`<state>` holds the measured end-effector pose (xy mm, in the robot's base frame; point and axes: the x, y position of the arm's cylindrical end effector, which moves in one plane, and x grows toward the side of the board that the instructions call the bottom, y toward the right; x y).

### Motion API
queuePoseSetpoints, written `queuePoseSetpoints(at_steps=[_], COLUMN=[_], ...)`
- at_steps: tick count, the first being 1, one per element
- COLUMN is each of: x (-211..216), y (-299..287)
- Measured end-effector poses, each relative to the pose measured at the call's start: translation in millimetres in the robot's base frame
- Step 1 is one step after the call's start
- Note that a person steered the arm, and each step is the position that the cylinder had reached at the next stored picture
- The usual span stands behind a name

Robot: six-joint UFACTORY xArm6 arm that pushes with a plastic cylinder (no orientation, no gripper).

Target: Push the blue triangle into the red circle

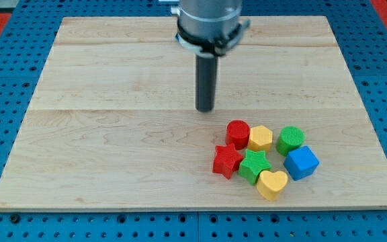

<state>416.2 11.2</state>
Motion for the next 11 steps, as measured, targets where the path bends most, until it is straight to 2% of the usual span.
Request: queuePoseSetpoints(at_steps=[2, 3, 4, 5, 7, 9, 10, 11], x=[-129, -188, -218, -223, -199, -150, -152, -164], y=[54, 25, -30, -51, -36, -22, -2, 43])
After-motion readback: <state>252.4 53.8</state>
